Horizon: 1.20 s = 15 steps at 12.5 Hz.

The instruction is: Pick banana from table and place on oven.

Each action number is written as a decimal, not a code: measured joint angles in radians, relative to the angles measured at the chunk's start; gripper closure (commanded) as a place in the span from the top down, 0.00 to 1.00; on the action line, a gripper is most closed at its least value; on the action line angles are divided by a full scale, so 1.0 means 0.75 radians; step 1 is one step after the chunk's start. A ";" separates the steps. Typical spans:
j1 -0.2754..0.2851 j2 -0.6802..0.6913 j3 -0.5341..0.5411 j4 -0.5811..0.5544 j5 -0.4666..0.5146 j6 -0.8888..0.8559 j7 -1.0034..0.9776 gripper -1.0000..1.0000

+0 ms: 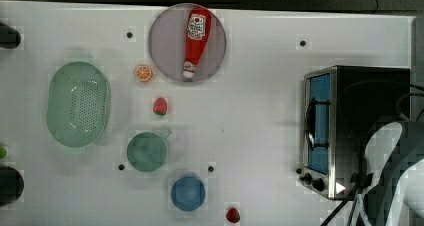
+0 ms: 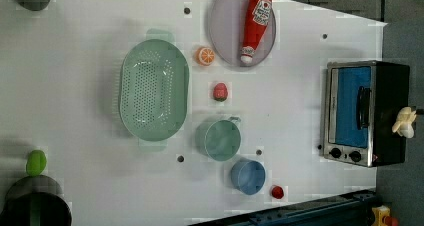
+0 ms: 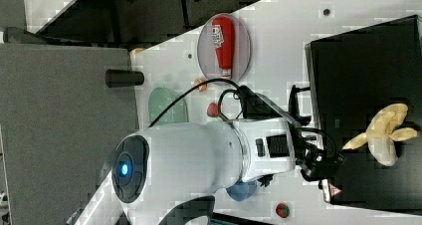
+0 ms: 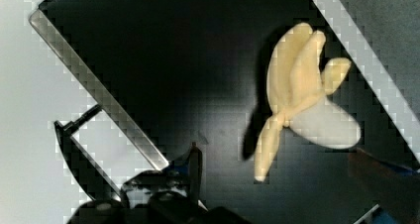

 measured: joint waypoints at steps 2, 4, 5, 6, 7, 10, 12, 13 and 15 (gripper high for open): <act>-0.003 -0.010 0.035 0.005 -0.002 -0.035 -0.007 1.00; -0.002 -0.012 0.106 0.052 -0.006 -0.147 -0.001 1.00; 0.010 -0.025 0.138 0.081 -0.006 -0.203 0.028 1.00; 0.011 -0.073 0.200 0.089 -0.004 -0.257 0.087 1.00; 0.030 -0.145 0.259 0.085 -0.005 -0.309 0.166 1.00; 0.112 -0.371 0.437 0.083 -0.006 -0.492 0.523 1.00; 0.127 -0.488 0.600 0.096 0.022 -0.584 0.748 1.00; 0.136 -0.528 0.678 0.098 0.042 -0.599 0.848 1.00; 0.174 -0.555 0.770 0.105 0.043 -0.635 0.992 1.00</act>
